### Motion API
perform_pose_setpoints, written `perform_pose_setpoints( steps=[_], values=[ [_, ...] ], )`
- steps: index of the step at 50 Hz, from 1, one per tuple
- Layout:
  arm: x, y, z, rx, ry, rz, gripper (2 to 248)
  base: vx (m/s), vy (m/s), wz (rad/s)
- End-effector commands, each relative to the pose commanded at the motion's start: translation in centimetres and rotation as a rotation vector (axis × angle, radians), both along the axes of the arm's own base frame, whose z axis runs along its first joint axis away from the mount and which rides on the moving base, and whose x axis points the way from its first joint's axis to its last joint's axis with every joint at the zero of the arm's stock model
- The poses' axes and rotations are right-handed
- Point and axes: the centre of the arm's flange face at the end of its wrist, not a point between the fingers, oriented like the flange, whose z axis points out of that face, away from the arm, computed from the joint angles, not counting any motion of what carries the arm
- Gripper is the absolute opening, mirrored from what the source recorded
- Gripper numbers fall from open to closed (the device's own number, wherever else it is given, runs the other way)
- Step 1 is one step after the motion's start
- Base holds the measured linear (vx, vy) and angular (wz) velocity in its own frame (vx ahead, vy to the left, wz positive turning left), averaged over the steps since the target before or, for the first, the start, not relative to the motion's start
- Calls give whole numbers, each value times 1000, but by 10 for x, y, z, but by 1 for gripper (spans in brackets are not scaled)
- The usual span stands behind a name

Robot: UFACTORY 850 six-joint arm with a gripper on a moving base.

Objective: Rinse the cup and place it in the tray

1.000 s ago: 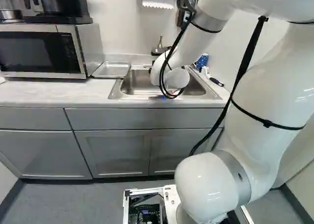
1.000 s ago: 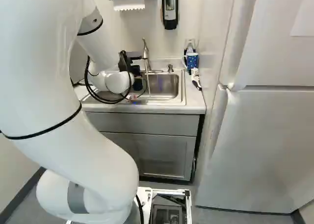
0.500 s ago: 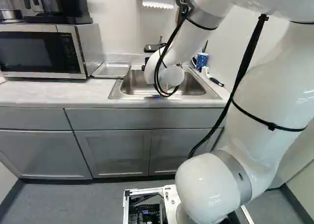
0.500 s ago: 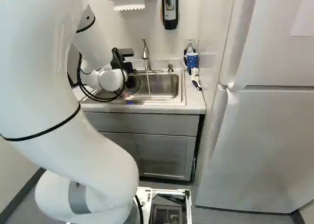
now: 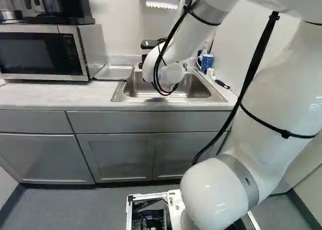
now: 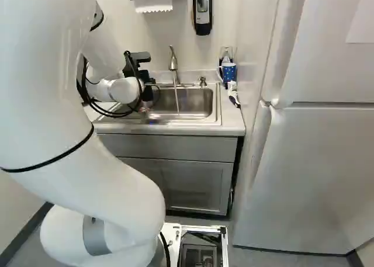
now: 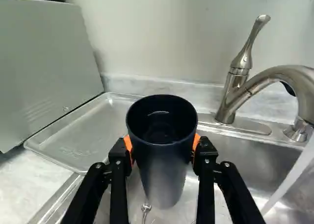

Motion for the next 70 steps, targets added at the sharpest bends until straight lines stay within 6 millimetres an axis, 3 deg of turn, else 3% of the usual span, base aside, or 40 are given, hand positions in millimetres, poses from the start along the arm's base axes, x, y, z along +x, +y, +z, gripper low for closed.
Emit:
perform_pose_setpoints(
  steps=[22, 70],
  values=[
    [1, 26, 21, 8, -19, 51, 125, 0, 0, 0],
    [0, 26, 21, 442, 140, -45, 125, 0, 0, 0]
  ],
)
